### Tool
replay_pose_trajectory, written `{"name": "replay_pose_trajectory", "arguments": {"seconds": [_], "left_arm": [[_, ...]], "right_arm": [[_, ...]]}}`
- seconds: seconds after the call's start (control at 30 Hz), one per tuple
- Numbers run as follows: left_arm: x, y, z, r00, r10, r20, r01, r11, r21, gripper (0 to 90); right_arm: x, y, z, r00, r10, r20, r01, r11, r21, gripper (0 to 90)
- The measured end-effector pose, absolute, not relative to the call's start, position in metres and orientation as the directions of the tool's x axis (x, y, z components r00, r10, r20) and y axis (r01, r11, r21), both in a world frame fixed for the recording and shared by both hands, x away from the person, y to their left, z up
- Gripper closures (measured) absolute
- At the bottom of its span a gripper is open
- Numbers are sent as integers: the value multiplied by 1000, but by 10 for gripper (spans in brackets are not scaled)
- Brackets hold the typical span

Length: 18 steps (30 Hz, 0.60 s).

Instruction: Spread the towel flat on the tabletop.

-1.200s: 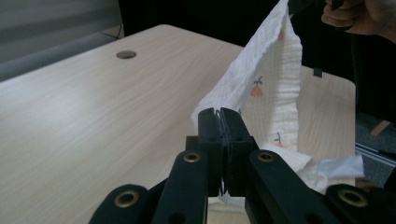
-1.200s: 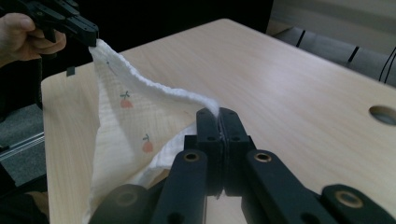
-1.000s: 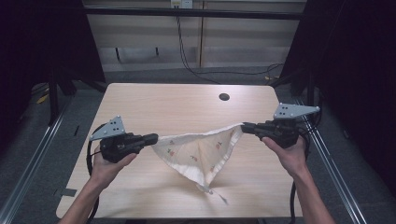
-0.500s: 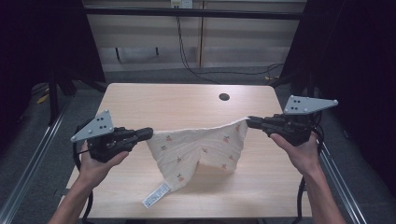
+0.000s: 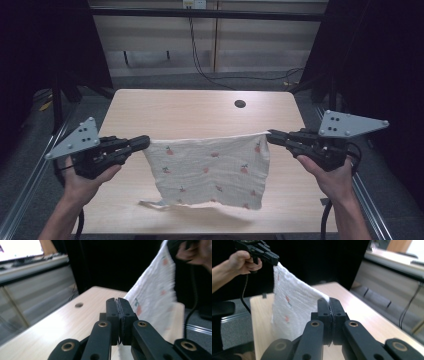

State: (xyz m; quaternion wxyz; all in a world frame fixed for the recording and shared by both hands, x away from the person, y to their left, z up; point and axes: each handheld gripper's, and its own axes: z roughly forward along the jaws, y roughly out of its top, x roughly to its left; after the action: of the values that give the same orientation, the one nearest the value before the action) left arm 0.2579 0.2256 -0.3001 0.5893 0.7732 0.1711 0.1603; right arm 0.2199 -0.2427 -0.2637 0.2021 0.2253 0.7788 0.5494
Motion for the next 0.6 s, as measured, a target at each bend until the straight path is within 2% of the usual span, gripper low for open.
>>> {"name": "replay_pose_trajectory", "arguments": {"seconds": [0.07,0.13,0.2,0.27,0.6], "left_arm": [[267,222,-314,891,454,8,116,-245,963,884],[279,217,-330,887,461,-16,155,-267,951,884],[287,213,-340,883,469,-30,181,-280,943,884],[294,208,-348,880,474,-41,202,-294,934,884],[321,194,-372,867,489,-96,268,-294,918,884]], "right_arm": [[223,-243,-269,-814,577,-60,142,299,944,887],[234,-247,-295,-810,586,-14,200,299,933,887],[236,-248,-301,-809,588,-4,210,296,932,887],[245,-252,-325,-797,604,33,262,295,919,888],[277,-264,-359,-771,629,103,343,274,898,887]]}}
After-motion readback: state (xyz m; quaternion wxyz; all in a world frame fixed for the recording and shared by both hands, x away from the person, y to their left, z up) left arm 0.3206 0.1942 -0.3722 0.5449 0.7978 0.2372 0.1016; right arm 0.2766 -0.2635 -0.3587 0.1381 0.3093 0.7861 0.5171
